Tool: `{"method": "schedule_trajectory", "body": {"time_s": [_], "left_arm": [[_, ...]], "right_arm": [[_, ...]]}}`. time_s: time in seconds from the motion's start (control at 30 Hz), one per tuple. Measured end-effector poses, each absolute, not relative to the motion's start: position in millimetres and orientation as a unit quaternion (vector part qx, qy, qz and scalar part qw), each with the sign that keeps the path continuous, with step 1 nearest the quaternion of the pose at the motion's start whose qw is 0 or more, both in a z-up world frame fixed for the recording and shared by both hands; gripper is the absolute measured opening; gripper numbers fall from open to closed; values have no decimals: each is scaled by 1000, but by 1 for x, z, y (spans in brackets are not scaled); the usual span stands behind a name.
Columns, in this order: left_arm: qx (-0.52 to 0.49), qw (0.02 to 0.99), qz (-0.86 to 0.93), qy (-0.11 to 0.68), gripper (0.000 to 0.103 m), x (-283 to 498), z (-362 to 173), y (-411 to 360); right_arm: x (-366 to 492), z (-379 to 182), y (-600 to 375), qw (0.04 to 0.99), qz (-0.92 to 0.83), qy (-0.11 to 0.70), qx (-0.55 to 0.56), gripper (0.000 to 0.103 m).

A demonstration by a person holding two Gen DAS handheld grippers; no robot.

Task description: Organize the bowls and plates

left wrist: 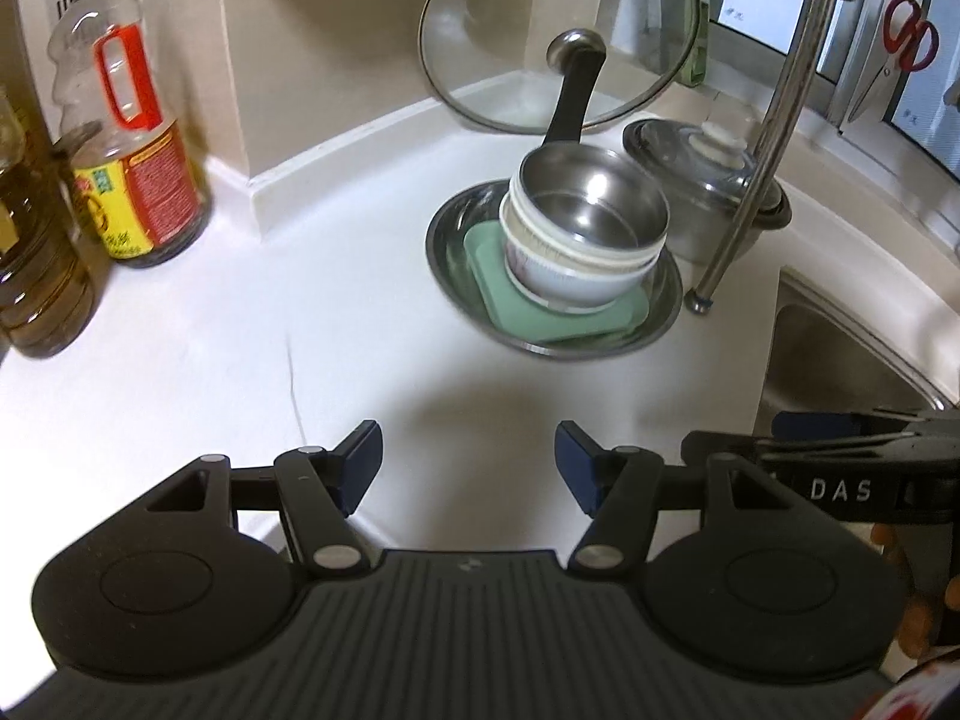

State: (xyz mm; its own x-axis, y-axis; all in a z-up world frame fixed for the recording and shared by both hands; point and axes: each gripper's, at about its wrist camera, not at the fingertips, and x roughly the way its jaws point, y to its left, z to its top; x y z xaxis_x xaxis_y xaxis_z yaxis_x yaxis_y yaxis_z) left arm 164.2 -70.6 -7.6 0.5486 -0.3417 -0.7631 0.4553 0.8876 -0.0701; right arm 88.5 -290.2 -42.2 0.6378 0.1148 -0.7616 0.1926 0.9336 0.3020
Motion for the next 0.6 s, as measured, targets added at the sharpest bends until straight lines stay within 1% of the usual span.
{"method": "schedule_trajectory", "body": {"time_s": [0.6], "left_arm": [[85,874,-233,419,61,149,-8,-54]], "right_arm": [[71,-35,-267,896,-14,409,171,82]]}}
